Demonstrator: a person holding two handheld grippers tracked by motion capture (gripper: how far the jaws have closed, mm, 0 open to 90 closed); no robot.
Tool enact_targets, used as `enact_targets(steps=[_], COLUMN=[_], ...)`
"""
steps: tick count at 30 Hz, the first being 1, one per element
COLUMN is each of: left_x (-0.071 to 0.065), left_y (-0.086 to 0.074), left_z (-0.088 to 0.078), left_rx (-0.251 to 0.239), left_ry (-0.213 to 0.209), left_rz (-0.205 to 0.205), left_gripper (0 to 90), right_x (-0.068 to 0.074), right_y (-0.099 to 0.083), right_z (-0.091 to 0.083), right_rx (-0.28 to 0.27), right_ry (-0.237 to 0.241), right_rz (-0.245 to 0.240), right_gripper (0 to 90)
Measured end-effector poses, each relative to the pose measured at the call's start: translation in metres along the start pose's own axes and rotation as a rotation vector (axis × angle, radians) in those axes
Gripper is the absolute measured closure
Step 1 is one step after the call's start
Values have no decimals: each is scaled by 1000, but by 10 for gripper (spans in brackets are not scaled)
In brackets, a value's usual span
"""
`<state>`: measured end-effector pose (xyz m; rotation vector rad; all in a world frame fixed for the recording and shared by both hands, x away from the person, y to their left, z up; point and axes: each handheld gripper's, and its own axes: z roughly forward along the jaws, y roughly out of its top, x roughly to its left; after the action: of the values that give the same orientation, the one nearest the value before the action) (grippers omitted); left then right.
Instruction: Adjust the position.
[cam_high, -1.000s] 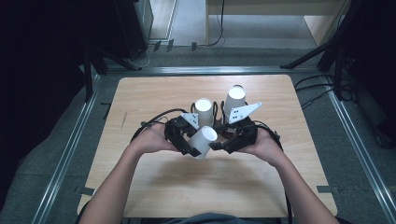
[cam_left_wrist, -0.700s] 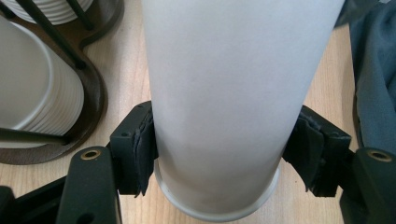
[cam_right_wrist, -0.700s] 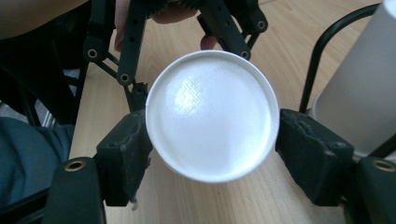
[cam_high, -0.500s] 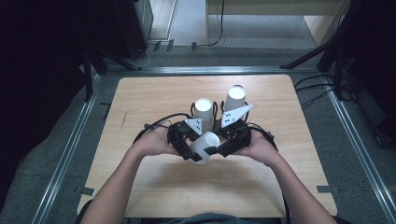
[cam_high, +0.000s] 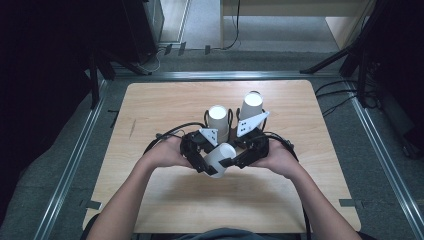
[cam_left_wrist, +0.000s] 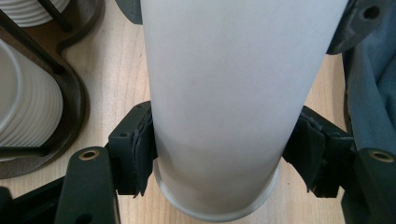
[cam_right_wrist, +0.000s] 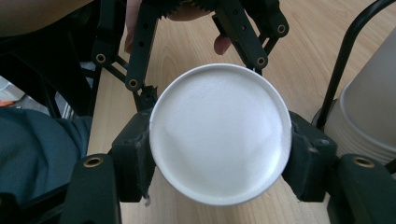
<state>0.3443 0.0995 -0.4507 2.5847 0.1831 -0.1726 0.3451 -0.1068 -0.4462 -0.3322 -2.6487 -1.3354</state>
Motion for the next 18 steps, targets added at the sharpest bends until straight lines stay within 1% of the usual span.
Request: enact_targets(steps=[3,6,7,9,10,11,13,14,16,18], left_x=[-1,-1,-1,0,0,1,2,2,3,4], left_y=[0,1,0,-1,-1,-1,-2,-3,-3,-5], left_z=[-2,-4,-4,-5,-5,-5,-5,-5,-6,-7], left_rx=[-7,-31,-39,-73,-79,-83,-94,-105,-117,-131], left_ry=[10,13,21,15,10,16,13,22,23,28], left_rz=[7,-5,-8,-26,-43,-52,-71,-80,-95,-100], left_gripper=[290,274,268,243,212,176,139,124,110,104], right_x=[0,1,1,2,2,2,1,0,0,0], right_y=[1,1,2,2,2,2,1,1,0,-1], right_z=[-1,-4,-5,-8,-9,-11,-14,-16,-19,-22], right_rx=[-8,-11,-17,-24,-28,-31,-37,-42,-47,-55], right_ry=[-7,-9,-12,-20,-23,-24,-33,-37,-45,-51], right_rz=[-8,-3,0,1,-1,4,3,4,6,6], right_gripper=[358,357,357,356,355,356,355,354,354,354])
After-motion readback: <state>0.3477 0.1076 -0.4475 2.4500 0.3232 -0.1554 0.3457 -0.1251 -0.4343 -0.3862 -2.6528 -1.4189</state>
